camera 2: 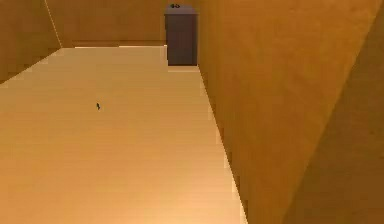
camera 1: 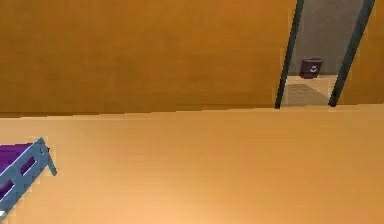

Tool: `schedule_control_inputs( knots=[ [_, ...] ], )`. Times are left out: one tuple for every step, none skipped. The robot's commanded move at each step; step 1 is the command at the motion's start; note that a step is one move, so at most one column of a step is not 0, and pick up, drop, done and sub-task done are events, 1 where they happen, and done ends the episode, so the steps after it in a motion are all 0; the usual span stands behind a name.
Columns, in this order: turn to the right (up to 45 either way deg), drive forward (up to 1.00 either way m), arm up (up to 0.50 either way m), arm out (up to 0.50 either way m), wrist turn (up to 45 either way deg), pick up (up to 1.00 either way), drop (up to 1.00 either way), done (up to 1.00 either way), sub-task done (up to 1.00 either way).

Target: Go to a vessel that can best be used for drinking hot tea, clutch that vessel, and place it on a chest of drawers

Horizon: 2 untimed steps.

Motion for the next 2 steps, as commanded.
schedule_control_inputs(
  knots=[
    [42.0, 0.00, 0.00, 0.00, 0.0, 0.00, 0.00, 0.00, 0.00],
    [0.0, 0.20, 0.00, 0.00, 0.0, 0.00, 0.00, 0.00, 0.00]
  ],
)
